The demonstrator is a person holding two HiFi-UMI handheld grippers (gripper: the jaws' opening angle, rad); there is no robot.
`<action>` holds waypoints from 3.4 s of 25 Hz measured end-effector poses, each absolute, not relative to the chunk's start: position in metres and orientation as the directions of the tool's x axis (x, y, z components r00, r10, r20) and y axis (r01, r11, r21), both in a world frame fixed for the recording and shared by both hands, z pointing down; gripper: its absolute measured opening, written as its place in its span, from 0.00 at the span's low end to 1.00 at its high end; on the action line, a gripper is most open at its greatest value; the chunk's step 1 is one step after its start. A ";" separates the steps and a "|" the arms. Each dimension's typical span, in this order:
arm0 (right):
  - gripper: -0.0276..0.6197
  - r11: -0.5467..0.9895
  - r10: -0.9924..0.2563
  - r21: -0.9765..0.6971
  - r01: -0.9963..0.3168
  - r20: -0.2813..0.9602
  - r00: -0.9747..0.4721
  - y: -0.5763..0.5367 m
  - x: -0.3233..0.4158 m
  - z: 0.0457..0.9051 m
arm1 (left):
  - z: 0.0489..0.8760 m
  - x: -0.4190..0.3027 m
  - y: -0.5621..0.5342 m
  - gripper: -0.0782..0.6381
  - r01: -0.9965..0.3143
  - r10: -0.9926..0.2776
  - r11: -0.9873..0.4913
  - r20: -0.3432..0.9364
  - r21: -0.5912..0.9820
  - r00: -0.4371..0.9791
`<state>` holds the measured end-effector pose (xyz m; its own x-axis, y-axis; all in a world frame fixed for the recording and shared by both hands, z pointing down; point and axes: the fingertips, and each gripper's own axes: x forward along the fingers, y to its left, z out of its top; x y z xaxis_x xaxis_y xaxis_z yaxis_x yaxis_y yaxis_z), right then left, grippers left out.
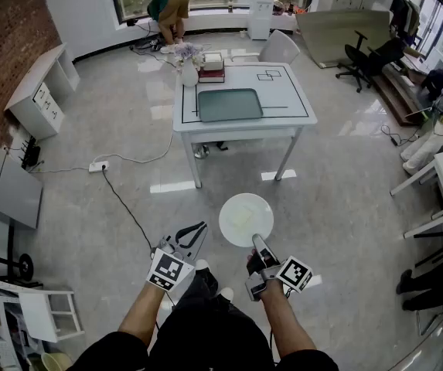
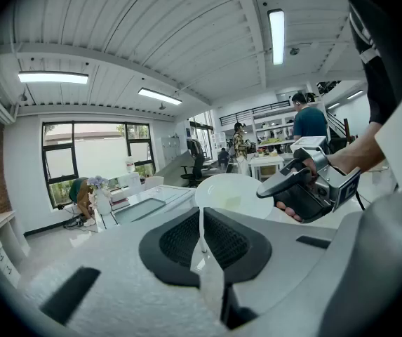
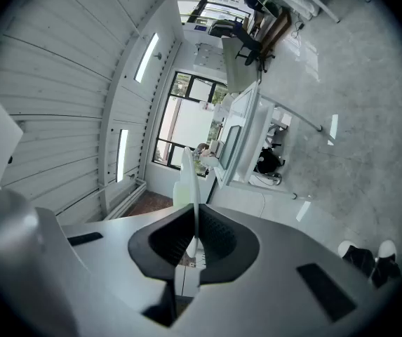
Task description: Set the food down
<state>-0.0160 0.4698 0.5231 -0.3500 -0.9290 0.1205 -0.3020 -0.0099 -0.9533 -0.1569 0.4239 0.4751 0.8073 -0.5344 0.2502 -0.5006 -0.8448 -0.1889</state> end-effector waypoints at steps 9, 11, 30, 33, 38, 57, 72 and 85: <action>0.07 0.006 -0.925 -0.950 -0.312 0.113 -0.362 0.474 -0.014 0.521 | 0.476 -0.153 0.428 0.14 -0.503 -0.534 -0.845 0.249 -0.181 0.808; 0.07 -0.022 -0.922 -0.946 -0.323 0.144 -0.360 0.475 -0.013 0.525 | 0.477 -0.152 0.427 0.14 -0.503 -0.534 -0.845 0.251 -0.180 0.807; 0.07 -0.085 -0.903 -0.947 -0.311 0.205 -0.378 0.374 0.019 0.550 | 0.509 -0.110 0.311 0.14 -0.501 -0.505 -0.861 0.279 -0.092 0.817; 0.07 -0.082 -0.904 -0.946 -0.314 0.203 -0.375 0.341 0.026 0.548 | 0.511 -0.102 0.280 0.14 -0.493 -0.494 -0.866 0.285 -0.082 0.821; 0.07 -0.127 -0.897 -0.927 -0.353 0.259 -0.359 0.293 0.035 0.553 | 0.510 -0.101 0.227 0.14 -0.492 -0.488 -0.868 0.300 -0.070 0.819; 0.07 -0.143 -0.898 -0.923 -0.358 0.273 -0.344 0.182 0.012 0.553 | 0.525 -0.131 0.112 0.14 -0.499 -0.484 -0.866 0.289 -0.027 0.826; 0.07 -0.114 -0.892 -0.933 -0.341 0.247 -0.378 0.105 0.030 0.560 | 0.537 -0.115 0.045 0.14 -0.528 -0.508 -0.849 0.308 -0.022 0.804; 0.07 -0.088 -0.875 -0.944 -0.317 0.226 -0.429 0.031 0.070 0.557 | 0.534 -0.067 -0.021 0.14 -0.543 -0.515 -0.840 0.318 -0.003 0.796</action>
